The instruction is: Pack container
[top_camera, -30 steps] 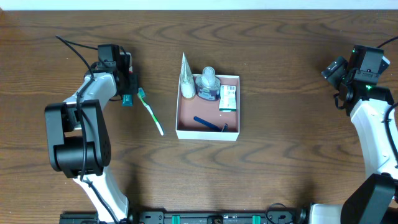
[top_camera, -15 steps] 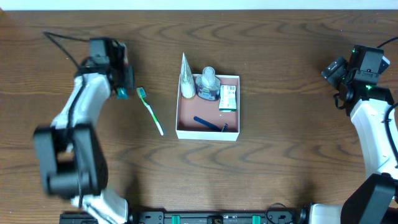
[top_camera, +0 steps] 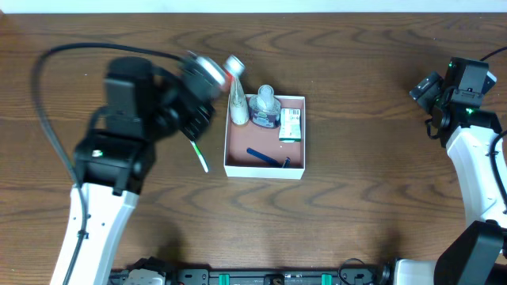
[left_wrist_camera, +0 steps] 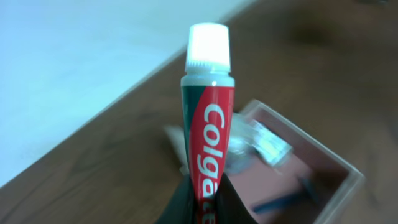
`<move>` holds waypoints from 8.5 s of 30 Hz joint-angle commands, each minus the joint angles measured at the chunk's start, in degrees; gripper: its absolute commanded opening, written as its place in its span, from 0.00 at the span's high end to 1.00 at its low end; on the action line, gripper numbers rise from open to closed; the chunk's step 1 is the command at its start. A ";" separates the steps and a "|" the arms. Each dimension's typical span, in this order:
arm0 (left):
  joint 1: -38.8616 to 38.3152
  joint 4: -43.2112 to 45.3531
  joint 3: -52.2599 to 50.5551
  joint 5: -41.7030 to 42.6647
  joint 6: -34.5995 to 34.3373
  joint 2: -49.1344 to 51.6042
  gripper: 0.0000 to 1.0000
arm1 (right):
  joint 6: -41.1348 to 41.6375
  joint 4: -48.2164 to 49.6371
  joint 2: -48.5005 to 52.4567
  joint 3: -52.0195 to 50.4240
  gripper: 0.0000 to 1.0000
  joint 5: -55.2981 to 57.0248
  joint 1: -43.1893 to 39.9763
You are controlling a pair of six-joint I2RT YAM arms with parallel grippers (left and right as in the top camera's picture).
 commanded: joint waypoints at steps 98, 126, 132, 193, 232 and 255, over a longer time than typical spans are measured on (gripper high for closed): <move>6.88 -7.45 -1.33 -19.74 -58.55 36.28 0.01 | -0.33 0.13 0.13 0.07 0.01 0.46 -0.28; 6.86 -3.30 -11.26 -20.55 -62.38 38.23 0.33 | -0.31 0.11 0.13 0.07 0.01 0.46 -0.28; 6.86 0.15 -13.53 -20.57 -62.36 38.23 0.60 | -0.33 0.13 0.13 0.04 0.01 0.46 -0.26; -20.44 -17.55 10.80 -22.67 29.90 35.17 0.94 | -0.31 0.13 0.13 0.07 0.01 0.46 -0.28; -30.36 -18.16 10.84 -30.56 8.90 12.39 0.04 | -0.31 0.13 0.13 0.07 0.01 0.46 -0.28; -17.99 -44.87 10.80 -33.18 -22.91 -11.47 0.02 | -0.31 0.11 0.13 0.07 0.01 0.46 -0.28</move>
